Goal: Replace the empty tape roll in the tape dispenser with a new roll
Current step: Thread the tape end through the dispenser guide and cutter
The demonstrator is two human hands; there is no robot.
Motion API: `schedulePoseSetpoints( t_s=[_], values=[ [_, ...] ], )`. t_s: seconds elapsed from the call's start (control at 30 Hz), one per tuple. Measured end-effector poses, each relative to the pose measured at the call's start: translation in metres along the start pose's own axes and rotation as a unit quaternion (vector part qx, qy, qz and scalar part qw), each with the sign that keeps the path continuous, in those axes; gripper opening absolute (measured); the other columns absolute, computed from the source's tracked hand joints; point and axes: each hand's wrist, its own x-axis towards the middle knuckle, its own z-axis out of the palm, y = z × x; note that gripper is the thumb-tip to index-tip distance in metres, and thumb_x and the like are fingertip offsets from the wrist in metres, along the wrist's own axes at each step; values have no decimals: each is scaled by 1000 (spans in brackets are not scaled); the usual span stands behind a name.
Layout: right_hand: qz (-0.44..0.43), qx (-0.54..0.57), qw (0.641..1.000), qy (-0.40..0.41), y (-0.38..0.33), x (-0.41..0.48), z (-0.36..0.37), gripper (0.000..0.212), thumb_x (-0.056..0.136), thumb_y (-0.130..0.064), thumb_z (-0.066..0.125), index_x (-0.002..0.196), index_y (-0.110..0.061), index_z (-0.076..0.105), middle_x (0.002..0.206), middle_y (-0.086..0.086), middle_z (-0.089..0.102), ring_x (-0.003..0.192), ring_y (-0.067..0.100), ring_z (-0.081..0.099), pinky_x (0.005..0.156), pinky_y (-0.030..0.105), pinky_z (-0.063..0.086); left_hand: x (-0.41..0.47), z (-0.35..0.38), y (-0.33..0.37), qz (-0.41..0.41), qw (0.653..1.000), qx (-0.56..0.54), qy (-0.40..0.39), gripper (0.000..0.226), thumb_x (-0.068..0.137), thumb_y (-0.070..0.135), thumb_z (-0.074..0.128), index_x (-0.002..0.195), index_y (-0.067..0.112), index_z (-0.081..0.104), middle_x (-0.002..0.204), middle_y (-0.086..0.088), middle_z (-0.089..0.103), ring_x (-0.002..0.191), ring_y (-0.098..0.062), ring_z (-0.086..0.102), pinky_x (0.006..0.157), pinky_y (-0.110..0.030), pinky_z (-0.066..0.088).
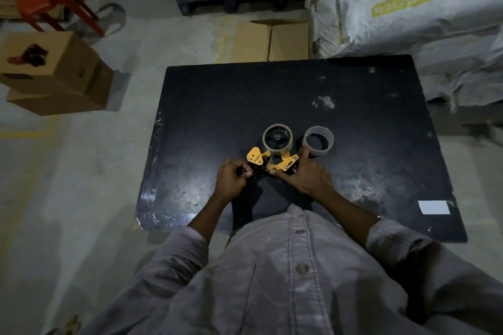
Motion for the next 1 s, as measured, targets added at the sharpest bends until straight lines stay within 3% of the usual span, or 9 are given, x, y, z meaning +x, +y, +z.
schedulePoseSetpoints(
  t_s=[0.1, 0.27, 0.33, 0.4, 0.5, 0.67, 0.77, 0.9, 1.0],
  values=[
    [22, 3, 1000, -7, 3, 5, 5, 138, 60, -116, 51, 154, -17, 27, 121, 14, 81, 115, 42, 77, 92, 55, 63, -2, -3, 0, 1, 1000, -6, -5, 18, 88, 7, 91, 90, 24, 84, 96, 12, 71, 101, -10, 64, 83, -18, 48],
    [12, 101, 988, -116, 7, 11, -6, 113, 73, -77, 91, 149, -17, 32, 131, 5, 70, 118, 28, 71, 90, 37, 51, -2, -4, 3, -34, 996, -83, -14, 17, 97, 2, 82, 100, 19, 85, 101, 9, 81, 98, 10, 72, 87, -9, 51],
    [15, 154, 977, -146, 12, 11, -10, 113, 73, -66, 98, 151, -18, 32, 134, -1, 61, 120, 20, 63, 93, 34, 48, -3, -4, 5, -99, 980, -170, -4, 21, 101, -3, 75, 105, 15, 85, 105, 1, 85, 102, -1, 78, 90, -22, 58],
    [23, 199, 966, -161, 18, 11, -10, 117, 68, -67, 100, 152, -21, 32, 141, -3, 58, 125, 20, 64, 89, 34, 56, -6, -6, 10, -192, 943, -273, 8, 21, 103, -2, 68, 113, 11, 81, 104, -6, 87, 108, -27, 82, 82, -39, 66],
    [40, 272, 946, -171, 23, 10, -7, 114, 69, -70, 98, 150, -26, 32, 138, -7, 61, 115, 21, 74, 65, 38, 66, -8, -14, 22, -328, 873, -359, -32, 29, 108, 26, 73, 124, 2, 76, 104, -15, 87, 101, -38, 82, 70, -47, 68],
    [69, 356, 914, -180, 25, 14, -2, 96, 83, -70, 88, 146, -20, 37, 113, 11, 83, 100, 44, 80, 60, 45, 60, -5, -16, 24, -418, 803, -382, -188, 78, 94, 75, 74, 130, 7, 75, 118, -15, 86, 109, -33, 82, 68, -40, 68],
    [73, 373, 907, -181, 27, 18, -2, 85, 89, -75, 80, 140, -17, 46, 113, 15, 82, 94, 44, 81, 62, 47, 62, -3, -13, 23, -442, 769, -414, -205, 76, 98, 73, 70, 135, 7, 74, 122, -14, 85, 118, -32, 79, 73, -39, 67],
    [84, 379, 903, -186, 32, 22, 1, 85, 92, -82, 71, 133, -10, 56, 115, 27, 77, 80, 32, 80, 59, 46, 63, -3, -12, 23, -453, 756, -423, -211, 67, 102, 63, 69, 135, 5, 73, 124, -15, 84, 112, -33, 80, 66, -32, 65],
    [80, 367, 910, -175, 32, 20, -1, 89, 95, -86, 61, 120, 0, 59, 97, 25, 78, 73, 37, 77, 59, 50, 62, -1, -13, 28, -460, 748, -430, -211, 60, 102, 54, 69, 133, 3, 74, 122, -16, 83, 105, -33, 80, 64, -32, 64]
  ],
)
